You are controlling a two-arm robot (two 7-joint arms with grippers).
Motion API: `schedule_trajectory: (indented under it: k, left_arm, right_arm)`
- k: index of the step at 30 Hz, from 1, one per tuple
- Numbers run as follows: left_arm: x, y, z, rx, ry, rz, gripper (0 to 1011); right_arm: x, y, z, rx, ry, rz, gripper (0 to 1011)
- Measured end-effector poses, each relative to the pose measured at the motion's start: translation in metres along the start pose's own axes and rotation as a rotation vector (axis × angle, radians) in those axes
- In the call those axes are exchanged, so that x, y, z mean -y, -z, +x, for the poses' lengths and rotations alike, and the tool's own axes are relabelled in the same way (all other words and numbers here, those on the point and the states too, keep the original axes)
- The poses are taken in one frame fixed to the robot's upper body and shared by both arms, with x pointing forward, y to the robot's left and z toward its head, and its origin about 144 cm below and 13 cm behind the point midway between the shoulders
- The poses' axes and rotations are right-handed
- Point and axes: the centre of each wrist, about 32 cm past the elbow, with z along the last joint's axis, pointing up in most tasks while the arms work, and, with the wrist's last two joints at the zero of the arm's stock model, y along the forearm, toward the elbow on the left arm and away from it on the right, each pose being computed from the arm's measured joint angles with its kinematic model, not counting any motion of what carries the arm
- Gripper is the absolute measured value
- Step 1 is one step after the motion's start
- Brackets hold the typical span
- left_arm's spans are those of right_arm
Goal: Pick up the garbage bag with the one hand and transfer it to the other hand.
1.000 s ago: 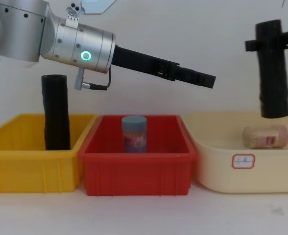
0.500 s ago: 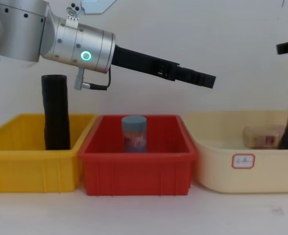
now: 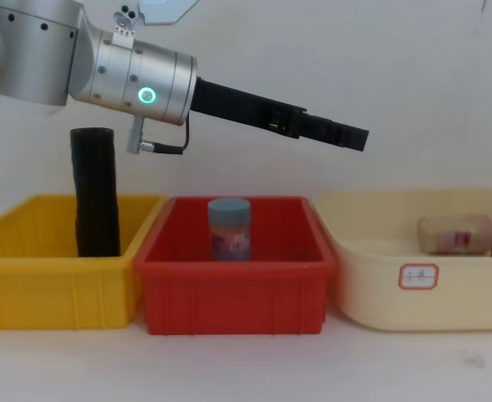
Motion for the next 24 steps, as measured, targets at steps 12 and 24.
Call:
schedule_trajectory:
  k: [12, 24]
  left_arm:
    - [0.0, 0.0, 0.0, 0.0, 0.0, 0.0, 1001]
    - [0.0, 0.0, 0.0, 0.0, 0.0, 0.0, 1001]
  right_arm:
    - [0.0003, -0.0003, 0.0022, 0.004, 0.046, -0.016, 999]
    - [0.0004, -0.0004, 0.003, 0.006, 0.064, -0.022, 1000]
